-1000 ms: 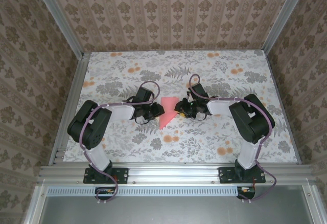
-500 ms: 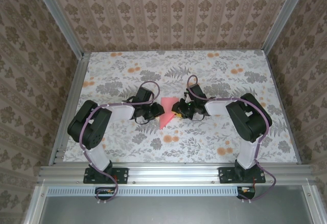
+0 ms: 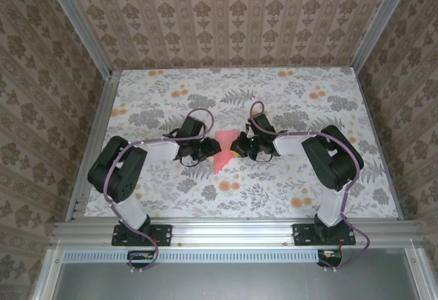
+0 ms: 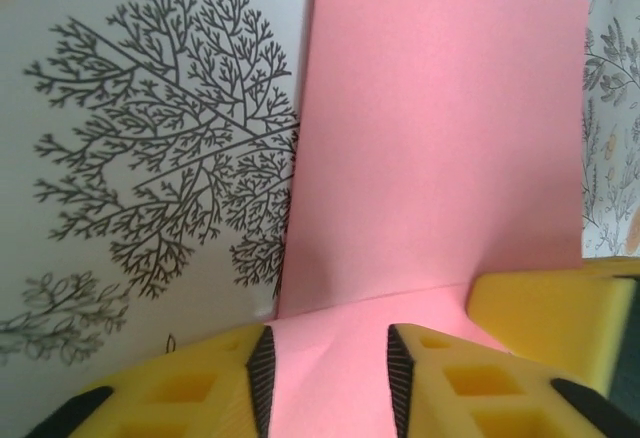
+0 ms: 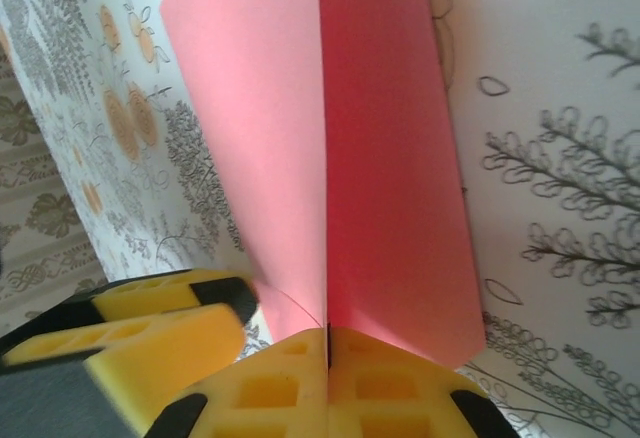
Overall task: Fold a paper plane with a square sheet of paper (pick it up from the middle)
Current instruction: Fourth fold the wing at the center of the table.
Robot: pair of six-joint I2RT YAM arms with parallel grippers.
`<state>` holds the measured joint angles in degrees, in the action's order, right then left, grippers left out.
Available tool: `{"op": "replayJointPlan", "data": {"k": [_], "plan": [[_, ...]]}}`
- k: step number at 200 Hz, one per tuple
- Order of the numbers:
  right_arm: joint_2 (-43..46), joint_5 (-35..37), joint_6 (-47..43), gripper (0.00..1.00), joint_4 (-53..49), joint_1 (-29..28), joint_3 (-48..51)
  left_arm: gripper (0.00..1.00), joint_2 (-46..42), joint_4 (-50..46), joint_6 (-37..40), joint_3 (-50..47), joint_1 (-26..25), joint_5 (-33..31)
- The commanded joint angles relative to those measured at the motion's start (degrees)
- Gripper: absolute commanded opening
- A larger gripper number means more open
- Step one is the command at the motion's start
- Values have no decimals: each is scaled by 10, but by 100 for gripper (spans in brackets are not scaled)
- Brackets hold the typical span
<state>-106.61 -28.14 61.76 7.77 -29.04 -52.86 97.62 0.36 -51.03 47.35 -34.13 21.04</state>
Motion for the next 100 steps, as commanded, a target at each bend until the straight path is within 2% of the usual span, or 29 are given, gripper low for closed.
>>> {"op": "replayJointPlan", "data": {"k": [1,33,57,80,100], "plan": [[33,44,-3,3,-50,-2,0,45,-37,-30,29,7,0,-15],[81,112,1,0,-114,-3,-2,58,-78,-26,71,-10,0,-36],[118,183,25,0,-172,-11,-6,64,-103,-9,130,-24,-7,-47],[133,240,58,0,-220,-27,-21,68,-119,-1,209,-23,-45,-70],[126,257,99,0,-226,-34,-27,69,-125,4,287,-14,-89,-100]]}}
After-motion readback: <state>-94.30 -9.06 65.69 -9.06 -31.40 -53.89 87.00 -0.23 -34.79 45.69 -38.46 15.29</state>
